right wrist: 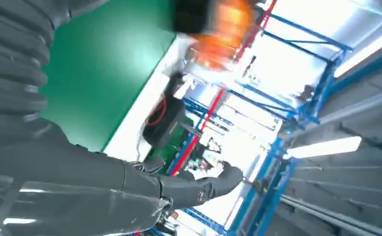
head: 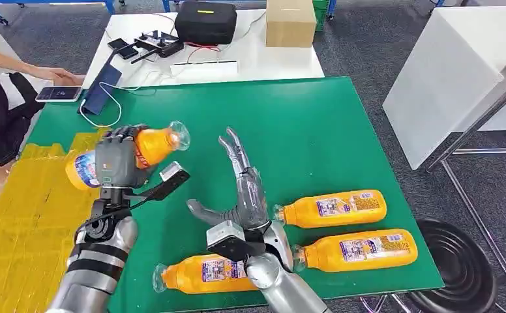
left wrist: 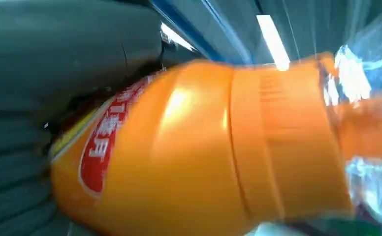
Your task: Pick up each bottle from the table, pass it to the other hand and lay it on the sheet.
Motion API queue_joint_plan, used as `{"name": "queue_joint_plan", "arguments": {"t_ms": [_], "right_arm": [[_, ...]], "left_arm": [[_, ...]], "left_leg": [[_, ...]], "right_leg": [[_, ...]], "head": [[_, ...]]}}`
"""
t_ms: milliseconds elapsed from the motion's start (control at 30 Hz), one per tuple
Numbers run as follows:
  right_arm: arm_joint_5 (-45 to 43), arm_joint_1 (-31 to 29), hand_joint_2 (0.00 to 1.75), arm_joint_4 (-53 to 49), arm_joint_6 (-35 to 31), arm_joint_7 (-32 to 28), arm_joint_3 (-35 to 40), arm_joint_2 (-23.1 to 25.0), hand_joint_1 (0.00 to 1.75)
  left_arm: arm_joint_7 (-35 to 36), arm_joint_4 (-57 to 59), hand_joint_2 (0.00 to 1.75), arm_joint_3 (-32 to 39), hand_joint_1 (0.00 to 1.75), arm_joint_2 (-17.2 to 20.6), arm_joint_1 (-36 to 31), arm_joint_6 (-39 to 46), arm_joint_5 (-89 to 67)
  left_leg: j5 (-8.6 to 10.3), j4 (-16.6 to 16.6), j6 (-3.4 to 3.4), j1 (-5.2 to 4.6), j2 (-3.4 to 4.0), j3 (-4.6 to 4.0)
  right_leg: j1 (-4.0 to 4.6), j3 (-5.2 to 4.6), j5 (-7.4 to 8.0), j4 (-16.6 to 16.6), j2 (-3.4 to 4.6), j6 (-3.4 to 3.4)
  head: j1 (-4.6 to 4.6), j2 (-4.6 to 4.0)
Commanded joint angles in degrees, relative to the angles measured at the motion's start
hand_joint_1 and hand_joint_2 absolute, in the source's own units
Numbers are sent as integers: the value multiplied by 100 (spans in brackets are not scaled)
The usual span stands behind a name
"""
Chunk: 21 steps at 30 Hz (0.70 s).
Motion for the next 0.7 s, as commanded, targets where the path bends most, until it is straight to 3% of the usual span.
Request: {"name": "queue_joint_plan", "arguments": {"t_ms": [33,167,500,533,700], "right_arm": [[43,21,175,-630,76,156,-10,-392,0],[59,39,175,-588,94,161,-16,-383,0],[79,60,175,-561,117,156,-61,-397,0],[90,62,175,-543,121,157,-62,-401,0],[134,67,175,-462,118,181,-56,-400,0]], "left_arm": [[886,3827,175,-1160,175,889,-1298,-570,-74],[842,4059,175,-1013,175,839,-1338,-844,28],[776,4041,175,-865,175,803,-1215,-710,26],[815,3984,175,-833,0,795,-1169,-528,4],[962,3971,175,-782,0,770,-1158,-281,-74]], "left_leg": [[-1,-1,-14,12,-15,20],[-4,-1,-13,13,17,16],[-2,0,-15,14,1,14],[-1,-5,-14,10,2,17],[-1,-2,-13,11,-4,22]], "right_leg": [[9,27,-5,-5,-4,-5],[9,18,-4,0,22,-5],[9,25,0,-2,14,-8],[5,27,-1,-3,13,-7],[7,30,-2,-1,7,-7]], "head": [[0,0],[-2,0],[-2,0],[0,0],[-2,0]]}}
